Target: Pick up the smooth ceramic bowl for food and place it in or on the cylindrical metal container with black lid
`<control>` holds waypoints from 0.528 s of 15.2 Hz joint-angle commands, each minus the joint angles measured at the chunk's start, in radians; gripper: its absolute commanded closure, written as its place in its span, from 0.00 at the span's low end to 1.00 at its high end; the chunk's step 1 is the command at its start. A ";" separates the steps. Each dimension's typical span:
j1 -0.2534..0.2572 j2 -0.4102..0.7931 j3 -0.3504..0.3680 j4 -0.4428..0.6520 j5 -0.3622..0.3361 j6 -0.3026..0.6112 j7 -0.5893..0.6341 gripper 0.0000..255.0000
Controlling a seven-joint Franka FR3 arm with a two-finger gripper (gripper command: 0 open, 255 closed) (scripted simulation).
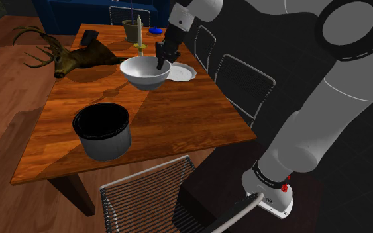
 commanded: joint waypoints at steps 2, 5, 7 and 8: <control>0.035 -0.002 0.035 0.004 0.001 0.027 0.065 1.00; 0.071 0.007 0.071 0.014 0.001 0.057 0.131 1.00; 0.095 0.018 0.095 0.027 0.000 0.076 0.175 1.00; 0.107 0.024 0.106 0.035 -0.001 0.085 0.197 1.00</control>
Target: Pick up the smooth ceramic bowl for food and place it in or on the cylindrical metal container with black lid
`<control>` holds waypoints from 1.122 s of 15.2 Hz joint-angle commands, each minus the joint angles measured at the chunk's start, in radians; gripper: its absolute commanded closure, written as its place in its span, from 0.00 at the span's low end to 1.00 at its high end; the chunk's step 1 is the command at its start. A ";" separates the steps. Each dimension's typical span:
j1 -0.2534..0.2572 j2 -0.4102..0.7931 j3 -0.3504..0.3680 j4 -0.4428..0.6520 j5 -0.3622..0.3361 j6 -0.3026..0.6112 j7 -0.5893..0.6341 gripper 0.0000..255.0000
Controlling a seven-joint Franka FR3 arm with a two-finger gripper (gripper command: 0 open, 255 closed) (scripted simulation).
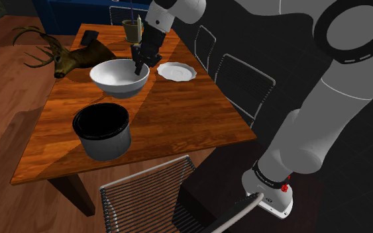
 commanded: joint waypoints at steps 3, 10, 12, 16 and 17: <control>0.047 0.021 0.045 0.031 -0.008 0.033 0.092 1.00; 0.095 0.072 0.086 0.056 -0.016 0.094 0.164 1.00; 0.096 0.077 0.087 0.036 -0.011 0.117 0.153 1.00; 0.097 0.088 0.089 -0.002 0.001 0.162 0.130 1.00; 0.097 0.092 0.090 -0.010 0.004 0.174 0.125 1.00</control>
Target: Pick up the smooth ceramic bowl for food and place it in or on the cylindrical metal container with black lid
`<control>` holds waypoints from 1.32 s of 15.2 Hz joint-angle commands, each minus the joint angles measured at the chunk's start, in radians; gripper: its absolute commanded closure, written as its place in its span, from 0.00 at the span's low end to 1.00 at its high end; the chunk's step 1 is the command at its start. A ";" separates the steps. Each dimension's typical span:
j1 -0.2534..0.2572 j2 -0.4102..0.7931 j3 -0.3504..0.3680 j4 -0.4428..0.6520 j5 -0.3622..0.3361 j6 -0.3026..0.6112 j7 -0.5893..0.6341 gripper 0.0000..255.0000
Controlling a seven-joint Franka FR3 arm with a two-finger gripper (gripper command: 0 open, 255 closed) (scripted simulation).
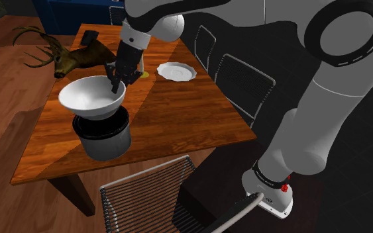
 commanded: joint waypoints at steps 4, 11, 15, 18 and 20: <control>0.002 0.021 0.004 -0.040 0.017 0.057 -0.029 1.00; 0.003 0.030 0.005 -0.055 0.024 0.080 -0.041 1.00; 0.003 0.029 0.005 -0.055 0.024 0.079 -0.041 0.00; 0.003 0.030 0.005 -0.055 0.024 0.080 -0.041 0.00; 0.003 0.030 0.005 -0.055 0.024 0.080 -0.041 0.00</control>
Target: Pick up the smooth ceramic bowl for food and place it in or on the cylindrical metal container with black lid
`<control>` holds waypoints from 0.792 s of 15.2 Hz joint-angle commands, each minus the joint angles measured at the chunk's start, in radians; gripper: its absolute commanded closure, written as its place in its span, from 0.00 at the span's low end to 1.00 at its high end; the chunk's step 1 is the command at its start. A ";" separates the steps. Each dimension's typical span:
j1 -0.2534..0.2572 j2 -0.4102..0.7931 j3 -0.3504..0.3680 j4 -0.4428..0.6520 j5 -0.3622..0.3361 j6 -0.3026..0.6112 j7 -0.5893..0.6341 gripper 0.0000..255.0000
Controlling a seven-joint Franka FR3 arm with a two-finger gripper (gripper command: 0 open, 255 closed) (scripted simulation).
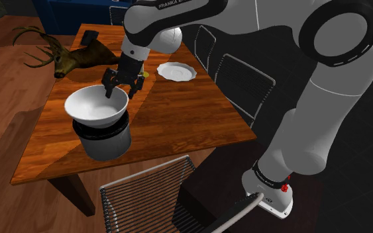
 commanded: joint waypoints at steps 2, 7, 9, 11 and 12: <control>-0.012 -0.033 -0.011 0.018 -0.011 -0.055 0.007 0.00; -0.023 -0.059 -0.021 0.039 -0.021 -0.106 0.012 0.00; -0.023 -0.059 -0.021 0.039 -0.021 -0.106 0.012 0.00; -0.023 -0.059 -0.021 0.039 -0.021 -0.106 0.012 0.00; -0.023 -0.059 -0.021 0.039 -0.021 -0.106 0.012 0.00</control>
